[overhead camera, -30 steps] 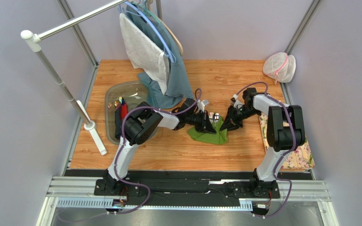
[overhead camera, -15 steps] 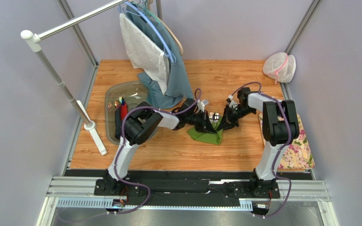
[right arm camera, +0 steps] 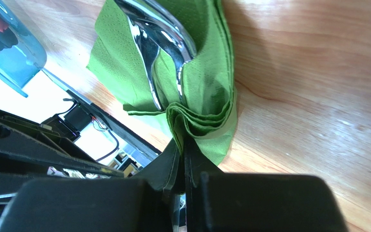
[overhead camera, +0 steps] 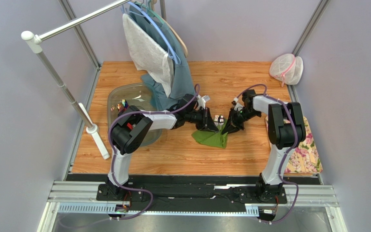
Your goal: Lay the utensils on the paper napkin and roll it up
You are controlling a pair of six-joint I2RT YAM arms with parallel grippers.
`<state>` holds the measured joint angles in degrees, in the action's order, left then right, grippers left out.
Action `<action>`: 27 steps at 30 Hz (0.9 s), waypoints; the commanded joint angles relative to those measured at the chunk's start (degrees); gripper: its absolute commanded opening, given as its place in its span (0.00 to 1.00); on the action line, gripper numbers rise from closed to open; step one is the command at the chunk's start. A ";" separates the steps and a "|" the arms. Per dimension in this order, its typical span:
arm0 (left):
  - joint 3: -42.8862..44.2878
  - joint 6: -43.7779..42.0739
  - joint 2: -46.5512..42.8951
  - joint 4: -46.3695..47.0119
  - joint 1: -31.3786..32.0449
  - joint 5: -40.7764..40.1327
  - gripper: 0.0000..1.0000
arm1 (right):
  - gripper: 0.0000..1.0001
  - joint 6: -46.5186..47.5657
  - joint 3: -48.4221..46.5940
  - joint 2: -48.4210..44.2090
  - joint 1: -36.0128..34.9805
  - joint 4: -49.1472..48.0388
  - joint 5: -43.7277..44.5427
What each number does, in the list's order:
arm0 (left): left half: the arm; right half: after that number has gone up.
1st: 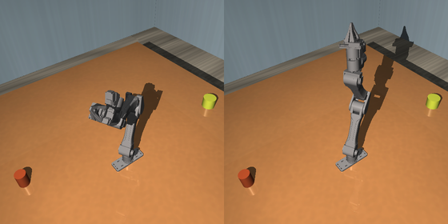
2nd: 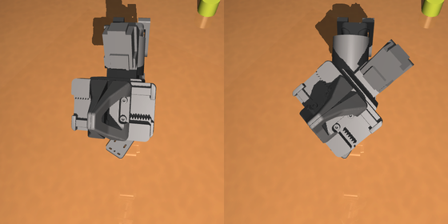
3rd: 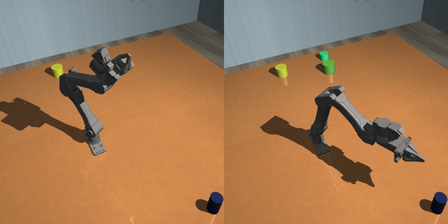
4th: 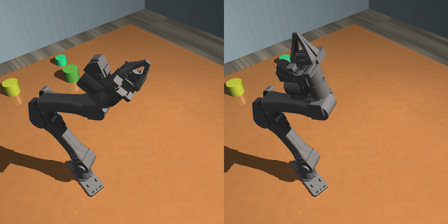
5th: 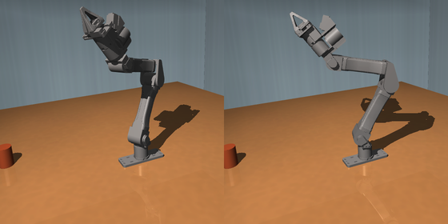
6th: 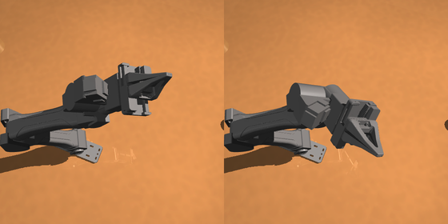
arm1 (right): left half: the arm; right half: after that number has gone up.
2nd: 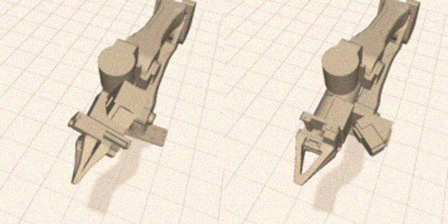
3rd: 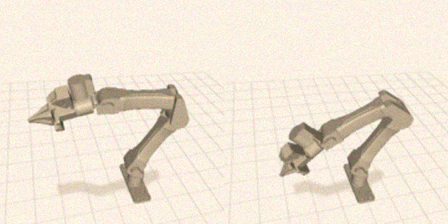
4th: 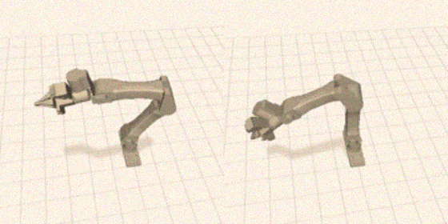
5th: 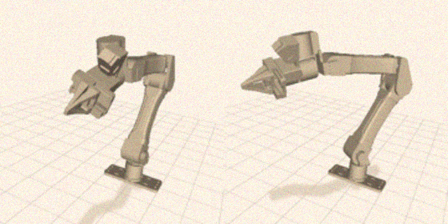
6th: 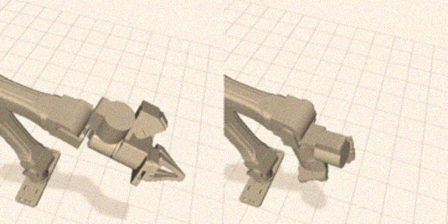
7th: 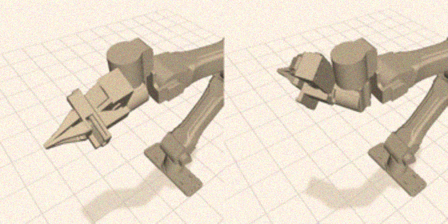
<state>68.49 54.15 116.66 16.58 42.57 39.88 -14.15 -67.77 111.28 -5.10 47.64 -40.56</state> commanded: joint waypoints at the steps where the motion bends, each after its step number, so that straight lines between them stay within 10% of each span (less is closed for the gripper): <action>1: -1.25 -3.43 -2.14 -5.06 -0.64 -0.85 0.16 | 0.05 -1.23 -1.67 -1.68 -1.22 -1.58 -0.31; 27: 1.38 -5.99 5.94 -10.69 -0.64 -5.51 0.00 | 0.07 -2.90 -3.69 -2.13 -4.39 -0.97 -0.49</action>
<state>68.34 49.56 120.86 7.07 42.13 35.75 -15.70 -69.14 110.24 -8.91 47.37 -40.58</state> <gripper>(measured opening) 0.007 0.067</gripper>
